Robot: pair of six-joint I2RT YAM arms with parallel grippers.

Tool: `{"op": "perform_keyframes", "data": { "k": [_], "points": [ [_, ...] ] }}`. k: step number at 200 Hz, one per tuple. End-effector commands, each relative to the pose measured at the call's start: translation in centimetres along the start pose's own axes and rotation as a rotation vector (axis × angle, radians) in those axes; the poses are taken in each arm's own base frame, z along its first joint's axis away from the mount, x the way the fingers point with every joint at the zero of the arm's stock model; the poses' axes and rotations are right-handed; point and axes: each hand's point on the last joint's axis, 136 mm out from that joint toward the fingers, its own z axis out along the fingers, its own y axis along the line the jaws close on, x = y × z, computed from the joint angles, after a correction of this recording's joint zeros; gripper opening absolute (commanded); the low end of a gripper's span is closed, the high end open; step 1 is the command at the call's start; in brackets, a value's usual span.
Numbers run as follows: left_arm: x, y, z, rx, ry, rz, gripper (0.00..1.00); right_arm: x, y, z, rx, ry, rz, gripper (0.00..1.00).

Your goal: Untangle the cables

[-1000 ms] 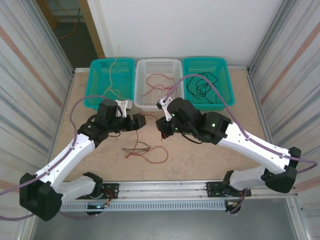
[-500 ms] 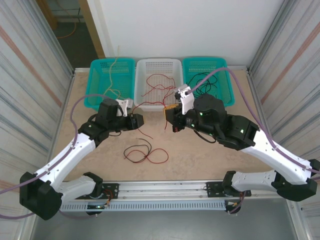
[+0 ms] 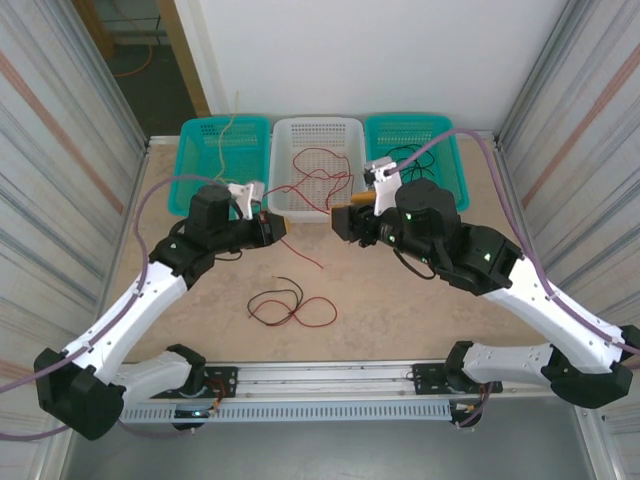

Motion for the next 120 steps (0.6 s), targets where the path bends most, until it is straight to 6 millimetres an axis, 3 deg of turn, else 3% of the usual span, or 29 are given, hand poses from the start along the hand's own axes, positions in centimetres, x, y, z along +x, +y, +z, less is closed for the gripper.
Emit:
{"op": "perform_keyframes", "data": {
  "k": [1, 33, 61, 80, 120],
  "points": [
    [-2.6, -2.2, -1.2, 0.029, -0.040, -0.003, 0.00, 1.0, -3.3, 0.4, 0.100, 0.025, 0.090, 0.56],
    [-6.6, -2.6, -2.0, 0.037, -0.111, -0.057, 0.00, 1.7, -6.1, 0.1, 0.145, 0.027, 0.181, 0.58],
    [-10.9, -2.3, -1.7, -0.002, -0.180, -0.078, 0.00, 2.0, -6.7, -0.2, 0.152, 0.028, 0.201, 0.58],
    [-13.3, -1.6, -0.4, -0.045, -0.203, -0.088, 0.00, 2.5, -6.9, -0.3, 0.157, 0.037, 0.206, 0.58],
    [-16.8, 2.4, 3.4, -0.157, -0.234, -0.149, 0.00, 3.8, -7.1, -0.6, 0.155, 0.058, 0.224, 0.57]
  ]
}}
